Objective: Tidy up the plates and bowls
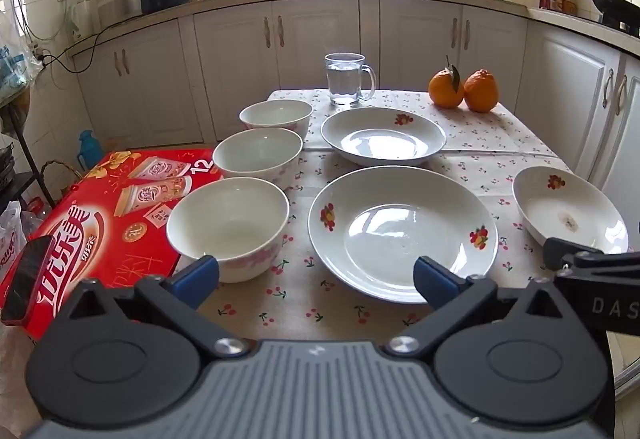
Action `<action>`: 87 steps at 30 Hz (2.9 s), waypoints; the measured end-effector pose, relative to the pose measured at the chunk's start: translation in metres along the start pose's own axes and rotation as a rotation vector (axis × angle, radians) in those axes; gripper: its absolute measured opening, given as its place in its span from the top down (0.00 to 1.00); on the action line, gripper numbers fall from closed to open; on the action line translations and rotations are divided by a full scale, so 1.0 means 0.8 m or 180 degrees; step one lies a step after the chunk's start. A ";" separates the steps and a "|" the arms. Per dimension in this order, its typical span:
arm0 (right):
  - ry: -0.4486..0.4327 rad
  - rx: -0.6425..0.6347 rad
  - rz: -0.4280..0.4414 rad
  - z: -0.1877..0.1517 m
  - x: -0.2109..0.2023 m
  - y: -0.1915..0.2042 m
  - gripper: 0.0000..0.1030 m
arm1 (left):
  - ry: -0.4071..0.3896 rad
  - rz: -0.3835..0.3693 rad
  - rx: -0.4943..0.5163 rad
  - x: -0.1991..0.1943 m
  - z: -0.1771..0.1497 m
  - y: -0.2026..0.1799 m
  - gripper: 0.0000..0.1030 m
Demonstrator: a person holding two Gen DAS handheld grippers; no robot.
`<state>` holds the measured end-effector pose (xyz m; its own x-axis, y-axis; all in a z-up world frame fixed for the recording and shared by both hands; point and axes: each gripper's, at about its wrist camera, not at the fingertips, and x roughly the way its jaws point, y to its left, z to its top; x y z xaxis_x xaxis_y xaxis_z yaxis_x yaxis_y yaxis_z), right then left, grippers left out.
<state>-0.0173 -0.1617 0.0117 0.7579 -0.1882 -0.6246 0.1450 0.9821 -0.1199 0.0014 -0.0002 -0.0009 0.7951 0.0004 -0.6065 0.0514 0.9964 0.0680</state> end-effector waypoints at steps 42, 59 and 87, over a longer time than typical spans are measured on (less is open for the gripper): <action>-0.0010 -0.0008 0.0002 0.000 -0.002 0.000 0.00 | 0.0015 0.0020 -0.0006 0.000 -0.001 0.001 0.01; -0.0014 -0.0012 0.0000 0.001 -0.004 0.002 0.00 | 0.0018 0.0024 -0.0008 0.000 0.000 0.001 0.01; -0.0247 0.0007 0.0114 0.027 0.004 -0.046 0.00 | -0.0140 -0.0434 0.0078 0.014 0.045 -0.001 0.01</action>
<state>-0.0065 -0.1981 0.0313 0.8097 -0.1523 -0.5668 0.1181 0.9883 -0.0968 0.0320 -0.0043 0.0207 0.8054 -0.1391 -0.5762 0.1750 0.9845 0.0070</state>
